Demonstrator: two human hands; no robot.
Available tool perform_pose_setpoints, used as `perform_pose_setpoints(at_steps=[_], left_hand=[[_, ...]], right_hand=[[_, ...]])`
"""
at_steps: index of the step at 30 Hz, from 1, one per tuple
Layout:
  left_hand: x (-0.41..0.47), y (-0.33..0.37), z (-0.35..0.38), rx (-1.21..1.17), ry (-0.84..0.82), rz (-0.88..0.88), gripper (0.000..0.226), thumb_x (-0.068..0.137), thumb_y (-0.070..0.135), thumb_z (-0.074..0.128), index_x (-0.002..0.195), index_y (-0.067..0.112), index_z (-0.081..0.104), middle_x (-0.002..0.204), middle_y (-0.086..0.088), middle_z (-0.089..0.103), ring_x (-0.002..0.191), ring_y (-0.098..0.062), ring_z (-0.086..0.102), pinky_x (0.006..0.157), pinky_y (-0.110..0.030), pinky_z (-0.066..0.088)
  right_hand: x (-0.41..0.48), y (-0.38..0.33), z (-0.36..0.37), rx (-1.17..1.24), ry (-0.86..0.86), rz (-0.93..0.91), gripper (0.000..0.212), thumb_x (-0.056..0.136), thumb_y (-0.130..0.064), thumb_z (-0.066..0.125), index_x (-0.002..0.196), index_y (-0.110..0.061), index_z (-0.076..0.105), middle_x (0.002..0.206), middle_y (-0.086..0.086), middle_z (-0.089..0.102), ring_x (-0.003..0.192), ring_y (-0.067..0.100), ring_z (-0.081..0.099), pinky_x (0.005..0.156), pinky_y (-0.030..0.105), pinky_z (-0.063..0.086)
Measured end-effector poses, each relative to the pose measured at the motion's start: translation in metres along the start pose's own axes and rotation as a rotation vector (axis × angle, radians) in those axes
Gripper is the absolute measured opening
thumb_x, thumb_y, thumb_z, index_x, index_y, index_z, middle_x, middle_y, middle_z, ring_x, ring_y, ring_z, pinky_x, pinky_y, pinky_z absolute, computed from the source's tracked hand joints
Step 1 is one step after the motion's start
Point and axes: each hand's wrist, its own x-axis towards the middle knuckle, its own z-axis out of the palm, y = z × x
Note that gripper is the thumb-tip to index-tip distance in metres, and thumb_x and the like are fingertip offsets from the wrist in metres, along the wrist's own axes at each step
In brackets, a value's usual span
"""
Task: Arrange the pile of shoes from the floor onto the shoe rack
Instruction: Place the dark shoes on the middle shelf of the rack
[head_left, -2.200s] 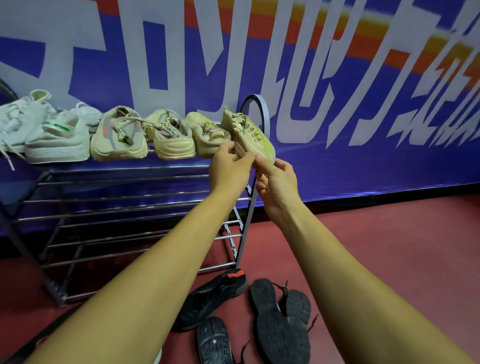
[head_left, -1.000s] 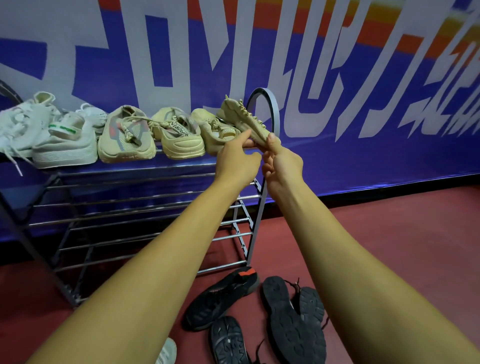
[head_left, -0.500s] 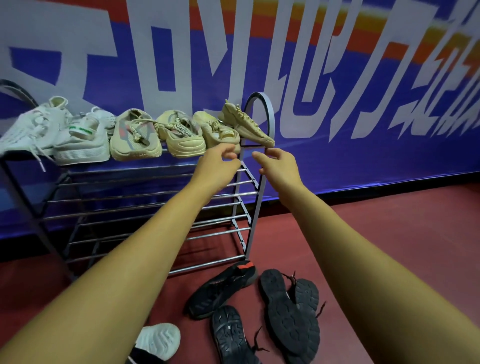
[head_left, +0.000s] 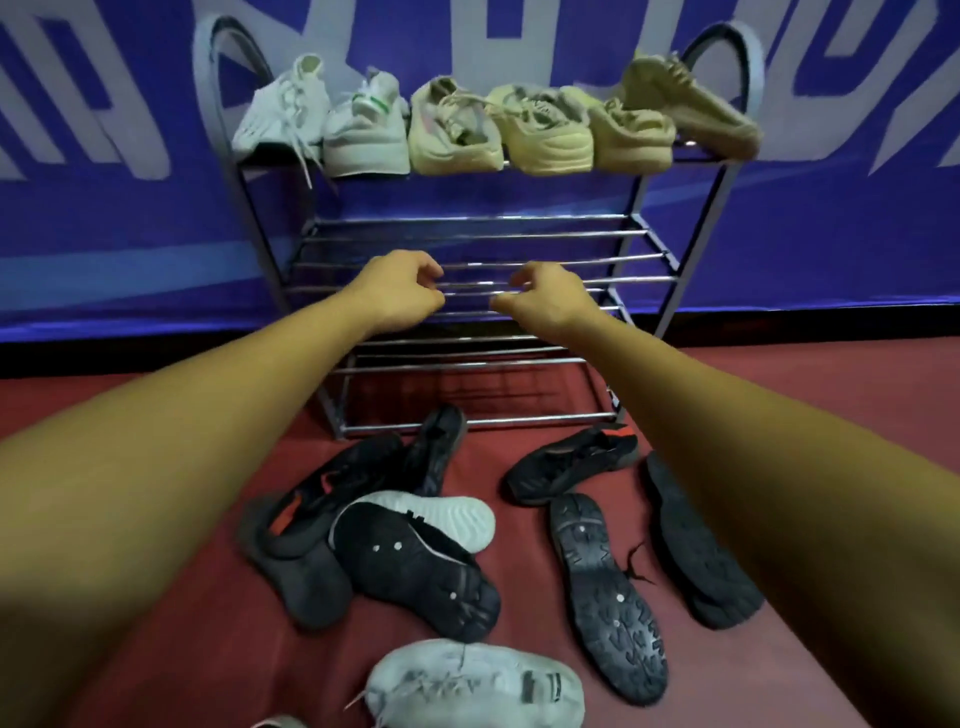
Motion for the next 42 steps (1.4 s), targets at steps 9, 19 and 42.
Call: perform_pose_setpoints(at_steps=[9,19,42], left_hand=[[-0.022,-0.111,0.08,0.292,-0.305,-0.06,0.045,0.089,0.022,0.065,0.133,0.013,0.06,0.127,-0.008,0.067,0.118,-0.025,0.061,0.102,-0.03,0.046],[-0.037,-0.155,0.165,0.553,-0.641,0.007,0.044,0.084,0.032,0.068,0.127,0.021,0.06,0.123,-0.007,0.066,0.11,-0.03,0.061,0.091,-0.038,0.052],[-0.078,-0.176,0.188,0.823,-0.749,0.17,0.059,0.077,0.042,0.075,0.131,0.023,0.057,0.124,-0.003,0.046,0.117,-0.028,0.044,0.091,-0.04,0.049]], right_hand=[[-0.01,0.031,0.133,-0.364,-0.395,-0.068,0.039,0.085,-0.045,0.067,0.103,-0.01,0.067,0.105,0.013,0.069,0.1,0.033,0.064,0.075,0.033,0.048],[-0.046,0.098,0.218,-0.49,-0.673,0.007,0.031,0.089,-0.042,0.064,0.106,-0.017,0.06,0.111,0.009,0.064,0.091,0.03,0.057,0.074,0.034,0.047],[-0.113,0.124,0.229,-0.505,-0.769,0.03,0.022,0.085,-0.031,0.07,0.096,-0.016,0.06,0.096,0.006,0.061,0.082,0.027,0.057,0.067,0.03,0.044]])
